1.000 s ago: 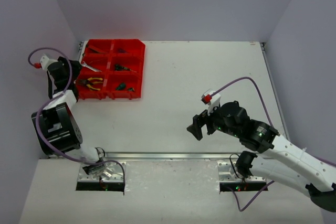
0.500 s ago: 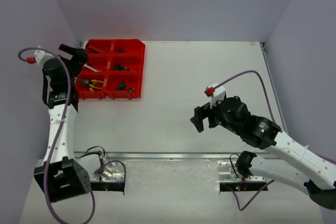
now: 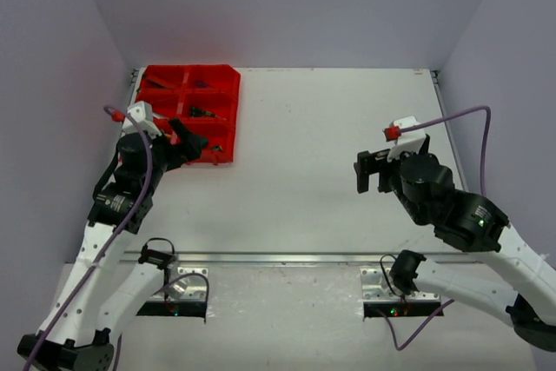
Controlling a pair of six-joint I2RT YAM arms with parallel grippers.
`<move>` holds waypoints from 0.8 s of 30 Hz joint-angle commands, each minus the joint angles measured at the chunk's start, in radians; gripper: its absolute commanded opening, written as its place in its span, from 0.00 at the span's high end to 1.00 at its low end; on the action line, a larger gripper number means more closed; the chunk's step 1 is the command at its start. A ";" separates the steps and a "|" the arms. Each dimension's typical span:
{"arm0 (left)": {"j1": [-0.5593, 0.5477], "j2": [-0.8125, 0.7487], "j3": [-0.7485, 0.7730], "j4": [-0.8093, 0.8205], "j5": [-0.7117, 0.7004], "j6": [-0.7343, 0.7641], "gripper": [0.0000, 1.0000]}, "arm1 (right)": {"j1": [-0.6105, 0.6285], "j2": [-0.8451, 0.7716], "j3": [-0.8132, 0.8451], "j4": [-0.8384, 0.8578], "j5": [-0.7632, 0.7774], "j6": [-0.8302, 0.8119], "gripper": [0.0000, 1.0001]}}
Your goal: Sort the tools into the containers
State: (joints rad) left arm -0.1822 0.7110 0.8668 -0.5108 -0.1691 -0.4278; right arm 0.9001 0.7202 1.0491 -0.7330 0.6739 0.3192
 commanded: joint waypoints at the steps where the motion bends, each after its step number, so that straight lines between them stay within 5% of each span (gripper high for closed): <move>1: -0.019 -0.126 -0.022 -0.029 -0.189 0.097 0.00 | 0.000 -0.092 -0.002 -0.078 0.076 0.012 0.01; 11: -0.026 -0.276 -0.129 0.061 -0.203 0.102 0.00 | 0.000 -0.259 -0.205 -0.123 0.111 0.109 0.01; 24: -0.054 -0.305 -0.176 0.073 -0.291 0.076 0.00 | 0.000 -0.274 -0.224 -0.134 0.114 0.122 0.01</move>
State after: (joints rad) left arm -0.2241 0.4232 0.7014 -0.4787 -0.4007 -0.3461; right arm 0.9001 0.4400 0.8219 -0.8860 0.7564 0.4080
